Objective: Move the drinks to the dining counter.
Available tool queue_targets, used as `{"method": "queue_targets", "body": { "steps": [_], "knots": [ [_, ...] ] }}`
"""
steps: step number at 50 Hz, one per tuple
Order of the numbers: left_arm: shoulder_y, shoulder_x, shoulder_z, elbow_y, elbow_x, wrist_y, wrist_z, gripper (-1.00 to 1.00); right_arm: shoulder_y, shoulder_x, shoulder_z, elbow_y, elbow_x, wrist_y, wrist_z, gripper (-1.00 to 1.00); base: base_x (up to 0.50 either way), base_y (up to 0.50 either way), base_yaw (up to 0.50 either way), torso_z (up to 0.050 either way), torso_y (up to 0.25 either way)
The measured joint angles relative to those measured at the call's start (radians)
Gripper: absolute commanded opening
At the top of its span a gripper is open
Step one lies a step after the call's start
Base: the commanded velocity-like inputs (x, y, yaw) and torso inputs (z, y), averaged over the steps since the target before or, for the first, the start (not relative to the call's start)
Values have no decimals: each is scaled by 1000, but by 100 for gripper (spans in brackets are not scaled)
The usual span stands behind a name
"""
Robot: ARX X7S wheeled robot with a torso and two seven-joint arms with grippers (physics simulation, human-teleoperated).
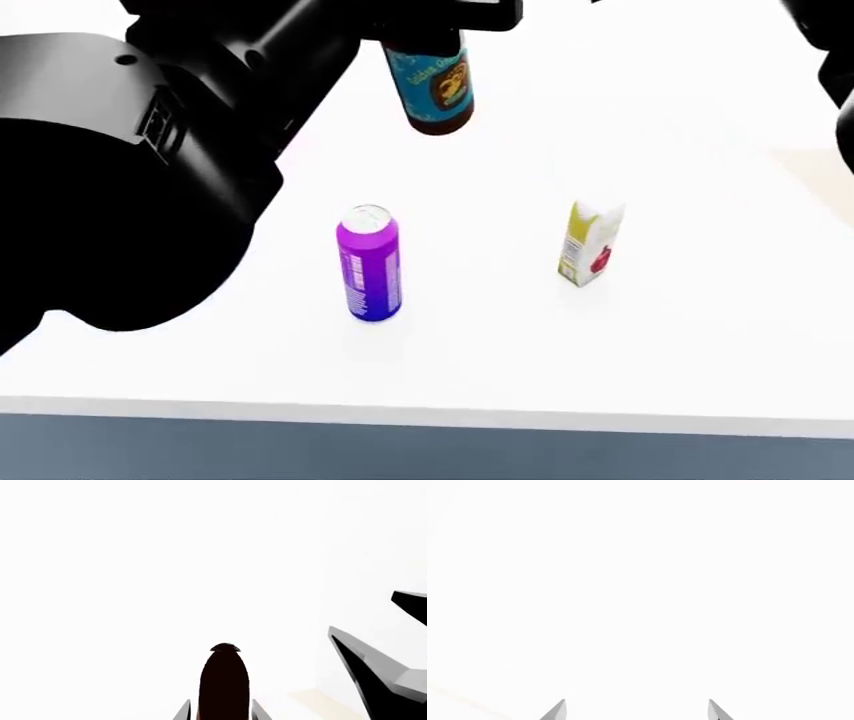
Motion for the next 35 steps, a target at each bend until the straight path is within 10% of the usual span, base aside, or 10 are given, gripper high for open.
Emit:
{"method": "queue_targets", "body": {
  "steps": [35],
  "knots": [
    [-42,121,107,-359,112,-50,264,-100,-12,3,8,4,-12,-21,-5,100,0,0,0,0,0]
  ]
}}
